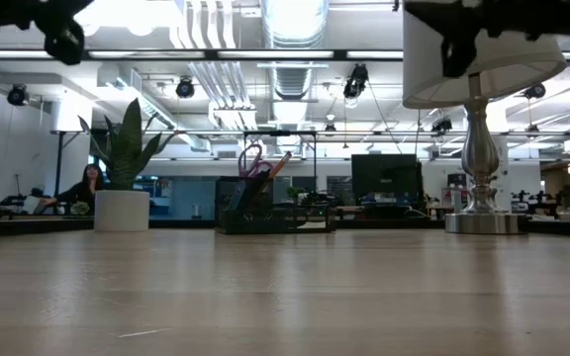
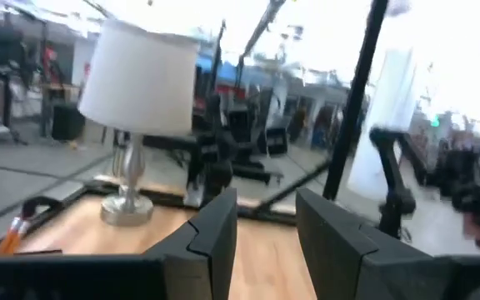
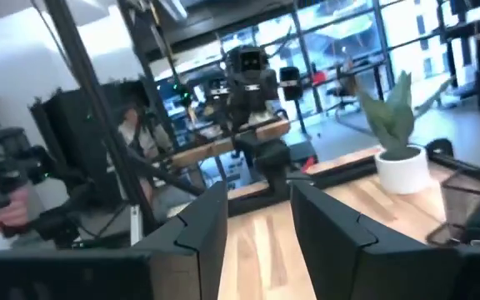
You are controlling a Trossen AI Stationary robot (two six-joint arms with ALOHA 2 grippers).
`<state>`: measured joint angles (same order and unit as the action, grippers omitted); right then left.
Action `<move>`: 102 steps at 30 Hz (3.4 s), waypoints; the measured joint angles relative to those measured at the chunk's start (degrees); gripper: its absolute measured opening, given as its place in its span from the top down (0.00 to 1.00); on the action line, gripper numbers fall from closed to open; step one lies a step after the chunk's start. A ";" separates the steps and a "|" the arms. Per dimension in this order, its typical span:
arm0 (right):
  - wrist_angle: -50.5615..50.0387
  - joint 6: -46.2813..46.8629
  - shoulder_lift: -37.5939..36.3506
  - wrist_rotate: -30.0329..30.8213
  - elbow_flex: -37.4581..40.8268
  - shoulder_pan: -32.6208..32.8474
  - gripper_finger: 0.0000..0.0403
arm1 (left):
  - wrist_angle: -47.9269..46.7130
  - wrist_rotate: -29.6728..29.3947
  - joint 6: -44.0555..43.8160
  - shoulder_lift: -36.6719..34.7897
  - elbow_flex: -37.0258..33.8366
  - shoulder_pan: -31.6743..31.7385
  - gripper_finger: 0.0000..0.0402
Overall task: Pick and place office supplies into organizer
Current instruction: Return to Home Position
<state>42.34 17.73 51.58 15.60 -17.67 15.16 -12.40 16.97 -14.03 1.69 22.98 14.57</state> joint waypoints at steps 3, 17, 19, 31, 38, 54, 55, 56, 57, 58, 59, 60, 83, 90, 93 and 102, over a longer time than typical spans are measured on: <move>8.74 -1.08 -1.97 -0.20 5.67 0.09 0.68 | 2.00 -0.36 -2.36 0.08 -2.48 0.04 0.74; 19.46 4.47 -3.22 1.20 17.18 0.13 0.68 | 27.67 -2.55 -14.84 0.09 -22.31 0.04 0.74; 19.50 3.78 -3.09 1.16 17.17 0.04 0.68 | 26.11 -3.60 -15.56 0.08 -22.24 0.01 0.74; 17.37 2.11 -3.13 4.37 17.16 -1.95 0.68 | 23.94 -10.68 -15.60 3.58 -22.53 0.04 0.74; 12.79 1.77 -3.11 9.94 17.16 -1.95 0.68 | 23.81 -10.91 -15.60 1.19 -22.55 -3.42 0.74; 15.13 13.91 -3.19 10.12 16.53 -2.51 0.68 | 24.37 -10.66 -15.58 0.80 -22.62 -13.31 0.74; 15.09 13.72 -3.07 10.08 16.53 -2.47 0.68 | 24.36 -10.68 -15.58 0.91 -22.62 -13.30 0.74; 14.95 13.43 -3.00 10.02 16.53 -2.47 0.68 | 24.36 -10.68 -15.58 0.98 -22.64 -13.29 0.74; 14.84 13.38 -2.98 10.01 16.53 -2.47 0.68 | 24.39 -10.68 -15.58 1.07 -22.64 -13.29 0.74; 14.88 13.38 -2.99 10.03 16.53 -2.47 0.68 | 24.38 -10.68 -15.58 1.23 -22.64 -13.30 0.74; 15.14 13.35 -3.05 10.03 16.53 -2.47 0.68 | 24.30 -10.68 -15.58 1.27 -22.64 -13.29 0.74; 15.69 13.33 -3.18 9.96 16.53 -2.45 0.68 | 24.29 -10.68 -15.58 1.26 -22.64 -13.29 0.74; -31.97 -7.82 -38.55 -2.77 16.20 -8.90 0.68 | 24.42 -10.88 -15.58 1.20 -22.71 -13.29 0.74; -37.55 -5.87 -49.57 -14.17 16.13 -12.30 0.68 | 24.29 -10.83 -15.58 1.18 -22.71 -13.29 0.74; -38.14 -9.99 -51.55 -14.18 16.13 -12.31 0.68 | 24.33 -10.67 -15.58 1.20 -22.71 -13.29 0.74; -36.15 -20.55 -50.31 -15.62 16.11 -12.33 0.68 | 24.33 -10.68 -15.58 1.27 -22.71 -13.29 0.74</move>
<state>6.19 -2.82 1.26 -0.02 -1.56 2.83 11.92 6.28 -29.61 2.96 0.27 1.28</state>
